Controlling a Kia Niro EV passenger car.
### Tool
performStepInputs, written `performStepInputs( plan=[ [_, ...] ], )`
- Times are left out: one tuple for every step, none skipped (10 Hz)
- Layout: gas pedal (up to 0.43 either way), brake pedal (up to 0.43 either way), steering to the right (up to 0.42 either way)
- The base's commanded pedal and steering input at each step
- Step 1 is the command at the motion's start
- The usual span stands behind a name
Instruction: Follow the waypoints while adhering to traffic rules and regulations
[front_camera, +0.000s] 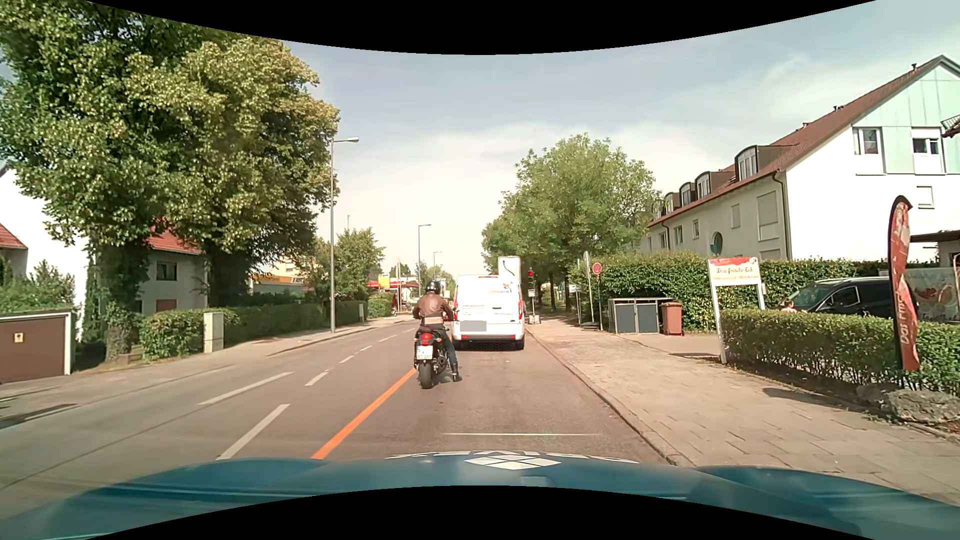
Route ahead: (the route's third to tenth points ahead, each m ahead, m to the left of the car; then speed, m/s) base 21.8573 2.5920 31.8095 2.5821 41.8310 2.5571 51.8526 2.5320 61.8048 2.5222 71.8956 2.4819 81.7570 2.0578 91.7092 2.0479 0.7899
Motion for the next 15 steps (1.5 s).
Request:
performStepInputs(
  plan=[
    [0.000,0.000,-0.007],
    [0.000,0.000,-0.008],
    [0.000,0.000,-0.008],
    [0.000,0.000,-0.009],
    [0.000,0.000,-0.010],
    [0.000,0.000,-0.010],
    [0.000,0.000,-0.010],
    [0.000,0.000,-0.011],
    [0.000,0.000,-0.012],
    [0.000,0.000,-0.013],
    [0.000,0.000,-0.014],
    [0.000,0.000,-0.015],
    [0.000,0.000,-0.016],
    [0.000,0.000,-0.017],
    [0.000,0.000,-0.018]
  ],
)
